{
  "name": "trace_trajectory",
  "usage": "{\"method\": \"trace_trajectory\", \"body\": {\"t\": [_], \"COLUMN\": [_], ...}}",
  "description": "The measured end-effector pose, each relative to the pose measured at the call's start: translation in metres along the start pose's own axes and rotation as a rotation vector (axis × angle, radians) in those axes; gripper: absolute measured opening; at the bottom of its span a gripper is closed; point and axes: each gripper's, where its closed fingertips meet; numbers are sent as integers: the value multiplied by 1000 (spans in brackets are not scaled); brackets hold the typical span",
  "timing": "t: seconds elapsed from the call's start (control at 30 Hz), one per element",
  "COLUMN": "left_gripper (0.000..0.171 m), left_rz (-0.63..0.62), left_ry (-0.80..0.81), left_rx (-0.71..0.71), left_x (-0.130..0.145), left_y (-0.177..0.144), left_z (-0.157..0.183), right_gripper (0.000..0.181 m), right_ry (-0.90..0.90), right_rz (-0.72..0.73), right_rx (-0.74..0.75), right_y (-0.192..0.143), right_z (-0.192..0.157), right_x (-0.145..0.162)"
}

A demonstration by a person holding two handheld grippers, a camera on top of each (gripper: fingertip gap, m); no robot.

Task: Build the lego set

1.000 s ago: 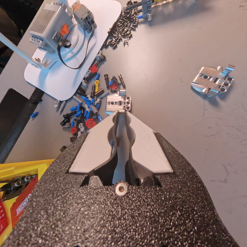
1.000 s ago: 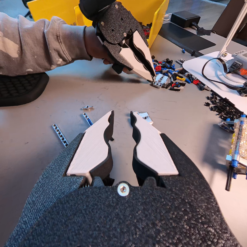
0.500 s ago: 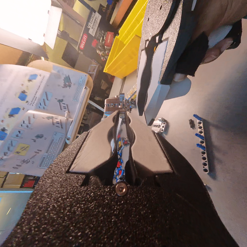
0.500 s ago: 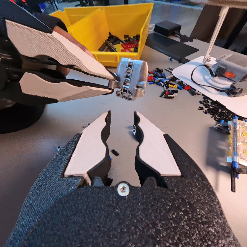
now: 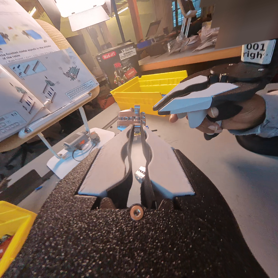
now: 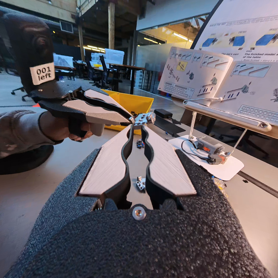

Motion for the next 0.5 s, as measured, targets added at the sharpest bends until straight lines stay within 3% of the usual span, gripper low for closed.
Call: {"method": "trace_trajectory", "body": {"t": [0.1, 0.2, 0.33, 0.4, 0.47, 0.5], "left_gripper": [5, 5, 6, 5, 5, 5], "left_rz": [38, 64, 47, 18, -16, -39], "left_ry": [-95, -154, -122, -81, -46, -26], "left_rx": [32, 51, 10, -28, -71, -96], "left_x": [-3, -6, -5, -1, 4, 7], "left_y": [-1, -1, -1, -1, 0, 0], "left_z": [3, 6, 3, 0, -5, -8], "right_gripper": [12, 29, 76, 88, 72, 49], "right_ry": [54, 118, 284, 411, 554, 642], "right_rz": [53, 99, 167, 203, 257, 291], "right_rx": [-29, -77, -152, -190, -253, -316], "right_y": [-4, -7, -9, -12, -17, -22], "right_z": [-1, -4, -5, -1, 2, 2], "right_x": [-8, -13, -24, -31, -39, -44]}}
Point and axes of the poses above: each gripper's, where its closed fingertips meet, y out along the fingers, x out of its underside, z = x × y across the jaws, and after that the axes turned 5 degrees about x, right-handed
